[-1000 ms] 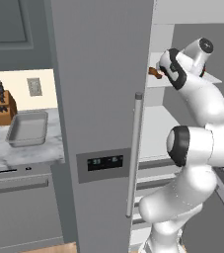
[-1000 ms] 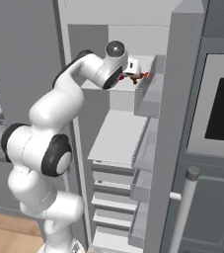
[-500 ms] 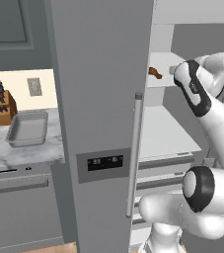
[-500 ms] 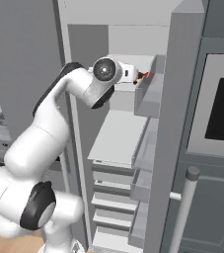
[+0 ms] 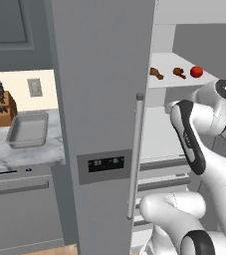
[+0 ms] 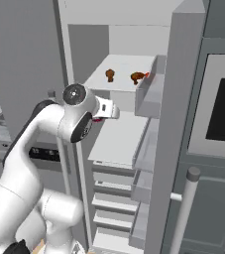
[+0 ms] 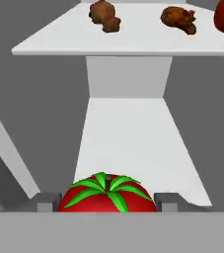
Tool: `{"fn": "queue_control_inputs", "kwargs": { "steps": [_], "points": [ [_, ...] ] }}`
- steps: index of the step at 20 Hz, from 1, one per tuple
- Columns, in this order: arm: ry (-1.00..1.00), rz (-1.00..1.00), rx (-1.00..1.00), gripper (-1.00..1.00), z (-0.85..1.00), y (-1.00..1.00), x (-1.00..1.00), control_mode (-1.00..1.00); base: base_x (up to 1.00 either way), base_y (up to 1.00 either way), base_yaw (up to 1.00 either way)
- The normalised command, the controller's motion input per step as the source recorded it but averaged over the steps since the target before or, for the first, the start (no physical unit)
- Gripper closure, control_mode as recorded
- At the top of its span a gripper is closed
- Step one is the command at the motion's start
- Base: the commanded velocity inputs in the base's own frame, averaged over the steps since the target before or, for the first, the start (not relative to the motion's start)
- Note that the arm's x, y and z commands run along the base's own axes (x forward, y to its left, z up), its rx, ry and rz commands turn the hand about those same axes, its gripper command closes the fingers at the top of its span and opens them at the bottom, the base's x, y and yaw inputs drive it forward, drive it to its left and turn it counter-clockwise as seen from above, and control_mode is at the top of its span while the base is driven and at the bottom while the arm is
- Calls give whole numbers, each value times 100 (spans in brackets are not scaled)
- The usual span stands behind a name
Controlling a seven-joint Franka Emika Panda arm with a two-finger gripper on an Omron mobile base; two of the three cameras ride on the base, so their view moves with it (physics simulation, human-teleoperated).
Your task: Place one tomato and one chicken drumstick in each tupperware on the nearby counter, to pack two identical lunches.
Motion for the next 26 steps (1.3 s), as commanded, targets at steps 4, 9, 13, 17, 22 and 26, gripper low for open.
{"fn": "queue_control_inputs", "kwargs": {
  "steps": [4, 9, 13, 17, 22, 26],
  "points": [
    [17, 0, 0, 100, -50, 20, -50, 100, -50, 35, 0],
    [0, 0, 0, 100, 0, 0, 0, 100, -94, 98, 4],
    [0, 0, 0, 100, 0, 0, 0, 100, -13, 100, 18],
    [0, 0, 0, 100, 0, 0, 0, 100, 43, 100, 7],
    [0, 0, 0, 100, 0, 0, 0, 100, 100, 97, -1],
    [0, 0, 0, 100, 0, 0, 0, 100, 100, 42, -9]
  ]
}}
